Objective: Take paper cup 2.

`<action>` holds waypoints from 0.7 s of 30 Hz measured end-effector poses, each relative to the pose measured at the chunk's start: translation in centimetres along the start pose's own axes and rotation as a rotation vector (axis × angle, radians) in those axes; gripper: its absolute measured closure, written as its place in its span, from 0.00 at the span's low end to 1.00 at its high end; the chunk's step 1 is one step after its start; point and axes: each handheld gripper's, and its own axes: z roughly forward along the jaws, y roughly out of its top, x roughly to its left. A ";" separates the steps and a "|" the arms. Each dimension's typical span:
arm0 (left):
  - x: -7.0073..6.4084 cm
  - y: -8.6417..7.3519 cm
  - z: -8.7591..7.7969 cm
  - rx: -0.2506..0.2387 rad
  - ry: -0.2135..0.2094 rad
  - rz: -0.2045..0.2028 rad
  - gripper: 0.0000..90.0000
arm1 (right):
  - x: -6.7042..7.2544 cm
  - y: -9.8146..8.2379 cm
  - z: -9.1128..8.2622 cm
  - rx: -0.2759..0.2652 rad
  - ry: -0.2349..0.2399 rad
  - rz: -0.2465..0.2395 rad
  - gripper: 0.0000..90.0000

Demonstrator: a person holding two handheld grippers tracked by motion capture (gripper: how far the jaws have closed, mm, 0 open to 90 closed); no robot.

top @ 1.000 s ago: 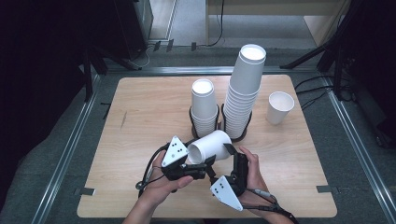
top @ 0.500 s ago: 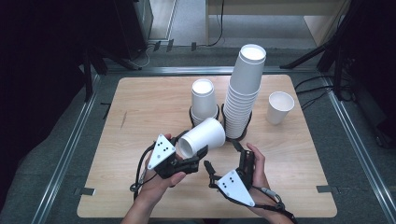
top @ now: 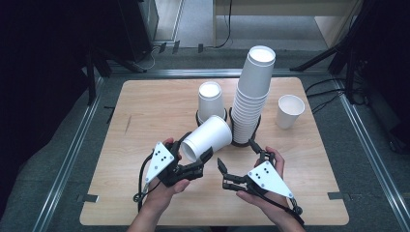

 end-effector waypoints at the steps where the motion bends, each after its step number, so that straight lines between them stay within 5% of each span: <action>1: 0.0 -0.1 0.0 -0.013 0.001 0.001 0.24 | -0.1 0.2 0.0 -0.004 0.002 0.035 0.01; 6: 0.1 -0.4 0.0 -0.035 0.025 -0.002 0.24 | -0.5 0.7 -0.2 -0.006 0.028 0.190 0.01; 15: -0.5 -1.0 0.1 -0.088 0.025 0.023 0.24 | -0.5 1.1 -0.2 0.001 0.047 0.378 0.00; 21: -0.7 -1.5 0.3 -0.101 0.018 0.035 0.24 | -0.9 1.2 -0.2 0.011 0.090 0.596 0.00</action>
